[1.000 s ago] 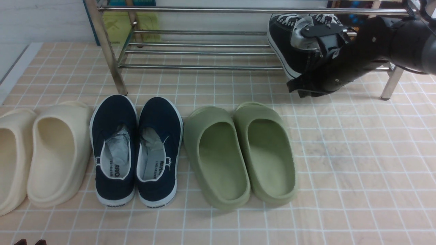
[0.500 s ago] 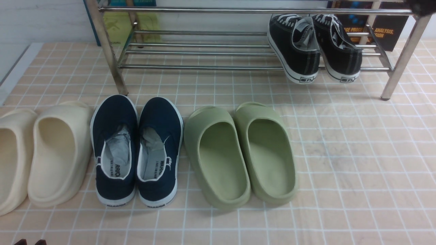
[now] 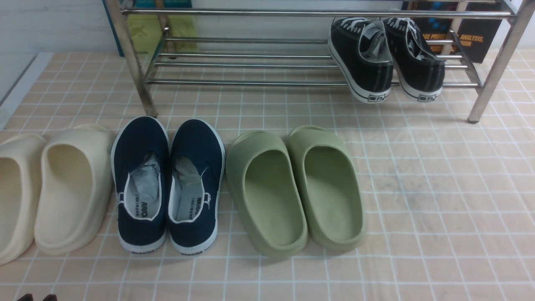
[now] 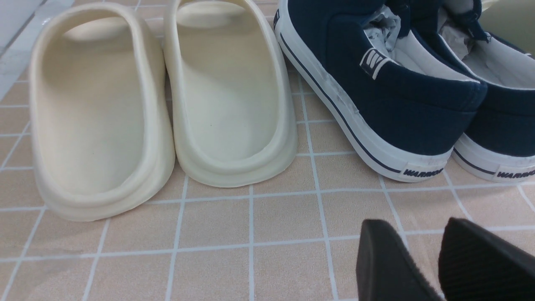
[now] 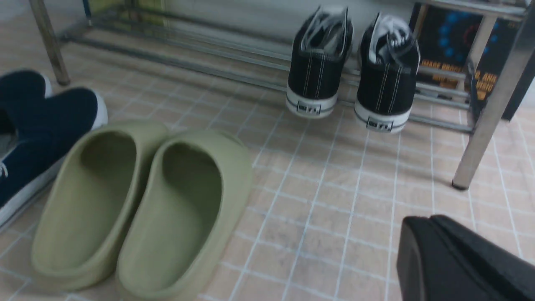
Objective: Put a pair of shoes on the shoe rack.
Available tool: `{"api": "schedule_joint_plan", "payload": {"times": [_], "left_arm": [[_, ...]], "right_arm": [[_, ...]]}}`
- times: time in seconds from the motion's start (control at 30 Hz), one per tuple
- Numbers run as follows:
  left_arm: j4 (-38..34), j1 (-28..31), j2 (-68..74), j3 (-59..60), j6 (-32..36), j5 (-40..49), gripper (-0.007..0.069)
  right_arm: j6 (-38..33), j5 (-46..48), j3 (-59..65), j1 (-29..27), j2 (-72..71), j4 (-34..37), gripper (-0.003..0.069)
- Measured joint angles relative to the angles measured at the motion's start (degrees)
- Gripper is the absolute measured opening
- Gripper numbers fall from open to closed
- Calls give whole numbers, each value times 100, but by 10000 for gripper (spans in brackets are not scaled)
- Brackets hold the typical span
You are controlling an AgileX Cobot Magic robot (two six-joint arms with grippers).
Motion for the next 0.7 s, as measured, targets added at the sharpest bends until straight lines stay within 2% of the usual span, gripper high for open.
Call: {"api": "schedule_joint_plan", "payload": {"times": [0.07,0.23,0.7], "left_arm": [[0,0,0,0,0,0,239],[0,0,0,0,0,0,239],[0,0,0,0,0,0,239]], "right_arm": [[24,-746,679,0,-569,5,8],[29,-1577,1215,0,-1183,18,11],[325,-1698,1219,0,-1218,91,28]]}}
